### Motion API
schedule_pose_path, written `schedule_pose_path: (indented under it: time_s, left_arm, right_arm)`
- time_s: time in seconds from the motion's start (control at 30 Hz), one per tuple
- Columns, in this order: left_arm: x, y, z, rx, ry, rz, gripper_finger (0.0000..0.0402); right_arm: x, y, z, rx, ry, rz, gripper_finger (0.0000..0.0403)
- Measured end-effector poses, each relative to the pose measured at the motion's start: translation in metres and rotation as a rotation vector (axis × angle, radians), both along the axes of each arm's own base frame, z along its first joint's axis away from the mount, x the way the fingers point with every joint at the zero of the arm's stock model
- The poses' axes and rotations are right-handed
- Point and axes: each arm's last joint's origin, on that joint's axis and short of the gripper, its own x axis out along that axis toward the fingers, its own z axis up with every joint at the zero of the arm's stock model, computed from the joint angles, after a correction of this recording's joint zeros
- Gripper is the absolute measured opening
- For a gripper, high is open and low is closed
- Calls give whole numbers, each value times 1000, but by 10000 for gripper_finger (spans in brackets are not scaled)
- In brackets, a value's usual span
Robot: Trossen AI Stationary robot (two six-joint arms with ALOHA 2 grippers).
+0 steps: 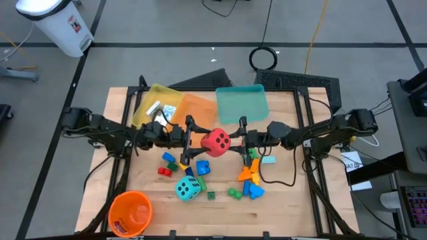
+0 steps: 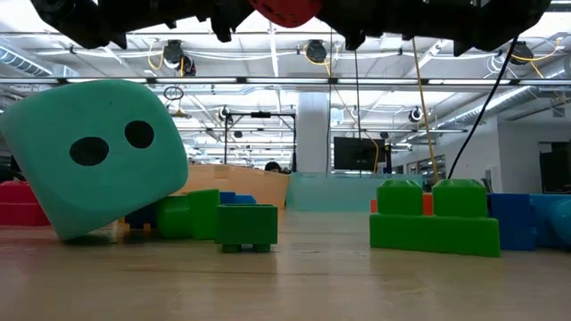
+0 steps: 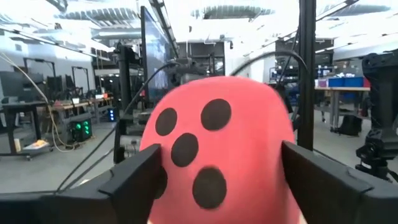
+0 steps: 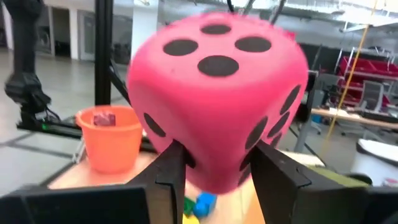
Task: Pick & Place Toys
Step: Put the red dice into the orange bin
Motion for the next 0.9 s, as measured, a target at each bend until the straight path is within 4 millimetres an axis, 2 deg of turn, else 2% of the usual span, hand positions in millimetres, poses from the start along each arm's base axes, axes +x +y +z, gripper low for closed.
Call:
schedule_pose_path:
  time_s: [0.13,0.47,0.57,0.73,0.9]
  left_arm:
    - [0,0,-1,6,12,-12,241]
    - [-1,-1,0,61,3,-6,230]
    - [-7,1,8,101,-12,29,219]
    - [-29,7,30,176,-5,97,158]
    - [-44,18,36,155,70,168,157]
  right_arm:
    - [0,0,-1,-3,12,-9,118]
    - [0,-1,-3,-14,28,-11,119]
    - [0,-1,-2,-13,35,-11,128]
    - [-3,-1,3,-2,43,-15,149]
    - [-6,-2,6,-5,33,-15,164]
